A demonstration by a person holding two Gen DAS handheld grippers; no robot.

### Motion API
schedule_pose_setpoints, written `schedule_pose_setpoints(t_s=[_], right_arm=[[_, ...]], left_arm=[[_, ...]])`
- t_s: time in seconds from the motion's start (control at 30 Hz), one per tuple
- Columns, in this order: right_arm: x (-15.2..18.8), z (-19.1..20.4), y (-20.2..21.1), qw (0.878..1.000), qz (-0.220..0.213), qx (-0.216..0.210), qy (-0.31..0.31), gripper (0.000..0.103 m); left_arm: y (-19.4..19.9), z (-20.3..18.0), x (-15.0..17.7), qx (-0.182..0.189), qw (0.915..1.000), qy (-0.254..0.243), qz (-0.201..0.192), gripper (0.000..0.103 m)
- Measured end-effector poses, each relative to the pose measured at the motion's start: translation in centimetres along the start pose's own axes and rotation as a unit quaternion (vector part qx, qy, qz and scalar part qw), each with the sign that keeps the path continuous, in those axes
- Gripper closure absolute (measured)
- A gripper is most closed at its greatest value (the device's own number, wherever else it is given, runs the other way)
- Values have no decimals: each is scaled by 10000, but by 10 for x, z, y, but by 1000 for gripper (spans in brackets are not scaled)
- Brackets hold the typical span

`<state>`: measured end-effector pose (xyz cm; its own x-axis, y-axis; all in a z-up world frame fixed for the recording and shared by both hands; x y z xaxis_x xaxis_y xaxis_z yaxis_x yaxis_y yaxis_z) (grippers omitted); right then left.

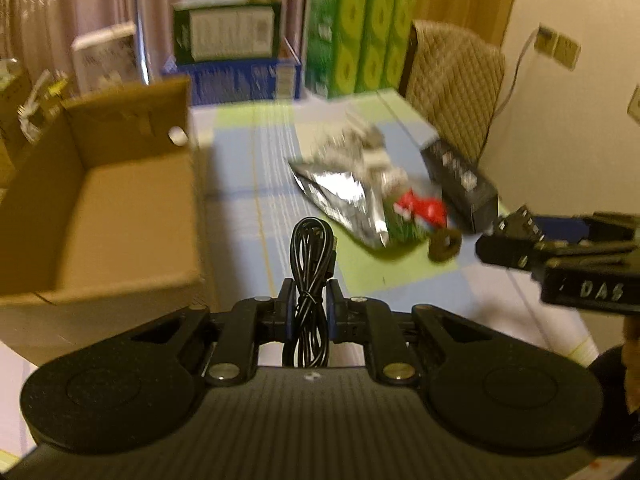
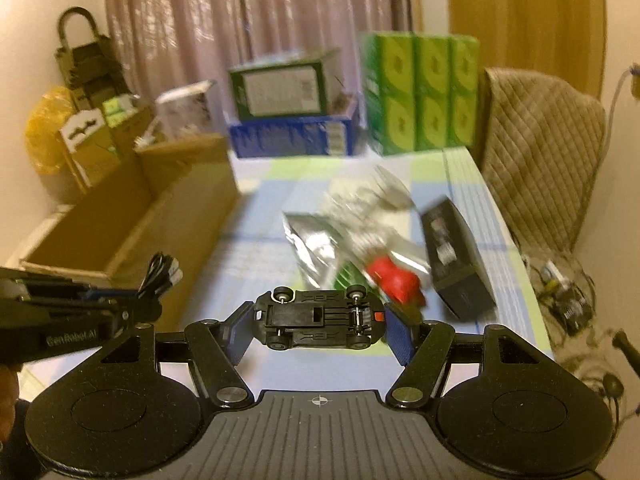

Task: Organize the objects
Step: 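Carry the cable in left tool and car in right tool over the cardboard box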

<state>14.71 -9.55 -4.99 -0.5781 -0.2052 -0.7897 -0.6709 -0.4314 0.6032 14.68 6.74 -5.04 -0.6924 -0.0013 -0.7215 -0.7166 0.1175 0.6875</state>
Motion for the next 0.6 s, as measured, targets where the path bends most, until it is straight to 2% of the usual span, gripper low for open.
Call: schedule_pose_setpoints(t_s=[0.17,0.33,0.5,0.6], right_arm=[[-28,41,3,9988,-225,-369,210,39],[-49,88,-6,9955,-303,-829,353,39],[-63,139,-30,9905,-270,-1213,594,39],[-63,160,-51,9885,-160,-1317,726,39]], left_arm=[[39,31,-28,-205,9992,60,-342,91],[67,80,-42,-612,9966,147,-525,91],[75,129,-48,-870,9943,333,-528,91],[71,150,-48,-902,9937,431,-500,91]])
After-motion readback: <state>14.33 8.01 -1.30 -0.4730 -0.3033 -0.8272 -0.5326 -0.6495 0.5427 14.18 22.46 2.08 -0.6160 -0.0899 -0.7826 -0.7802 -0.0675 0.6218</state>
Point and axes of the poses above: each gripper's, at about its wrist camera, not at the fingertips, and y roughly against the way its jaws point, z to its left, x to its underside, the point moved 6 cm from there along -y, roughly the way its jaws point, and after that the axes turned 2 degrees about -z, right-handed, at the moved point
